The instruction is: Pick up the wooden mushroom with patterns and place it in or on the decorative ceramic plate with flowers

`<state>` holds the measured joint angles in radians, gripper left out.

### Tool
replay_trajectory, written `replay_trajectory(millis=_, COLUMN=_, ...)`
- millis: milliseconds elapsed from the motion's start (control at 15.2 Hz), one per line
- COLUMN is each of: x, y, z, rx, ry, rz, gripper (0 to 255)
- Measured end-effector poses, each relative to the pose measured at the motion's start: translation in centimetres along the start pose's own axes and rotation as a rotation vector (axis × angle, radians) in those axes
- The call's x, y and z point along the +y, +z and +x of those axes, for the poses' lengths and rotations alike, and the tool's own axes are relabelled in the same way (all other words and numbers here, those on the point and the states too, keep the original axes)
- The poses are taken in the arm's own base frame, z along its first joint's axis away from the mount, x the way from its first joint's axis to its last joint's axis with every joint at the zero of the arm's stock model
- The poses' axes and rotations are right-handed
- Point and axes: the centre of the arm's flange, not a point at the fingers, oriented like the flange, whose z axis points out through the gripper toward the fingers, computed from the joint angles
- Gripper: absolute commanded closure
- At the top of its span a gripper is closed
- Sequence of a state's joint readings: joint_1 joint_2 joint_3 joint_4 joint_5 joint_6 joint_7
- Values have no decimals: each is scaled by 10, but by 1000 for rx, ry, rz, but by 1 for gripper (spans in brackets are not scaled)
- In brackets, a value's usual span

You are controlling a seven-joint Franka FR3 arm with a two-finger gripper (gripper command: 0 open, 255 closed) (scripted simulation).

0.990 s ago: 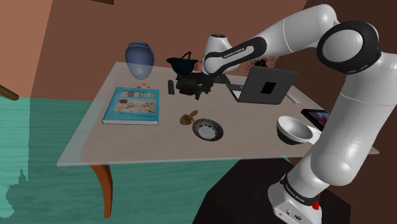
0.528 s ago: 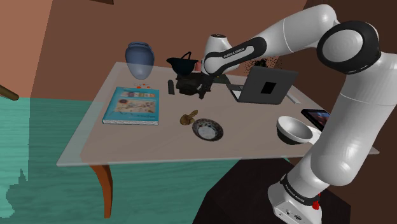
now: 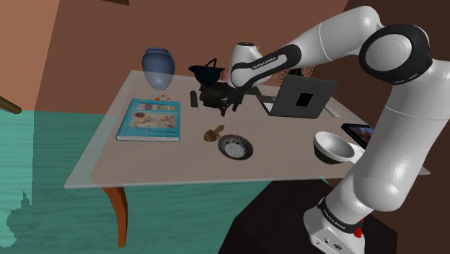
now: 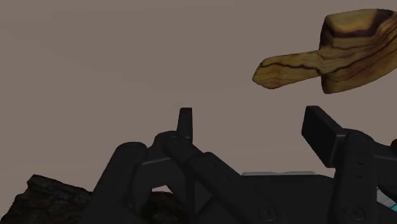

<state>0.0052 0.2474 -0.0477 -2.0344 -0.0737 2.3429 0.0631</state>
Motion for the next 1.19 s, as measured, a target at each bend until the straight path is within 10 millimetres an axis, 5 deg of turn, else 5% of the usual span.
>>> replay_trajectory(millis=462, x=-52, y=46, z=-3, rx=-95, ry=1201, rz=0, gripper=0)
replay_trajectory(millis=924, x=-57, y=81, z=-3, rx=-102, ry=1295, rz=-3, gripper=0)
replay_trajectory(millis=1188, x=-57, y=85, z=-4, rx=-102, ry=1296, rz=-2, gripper=0)
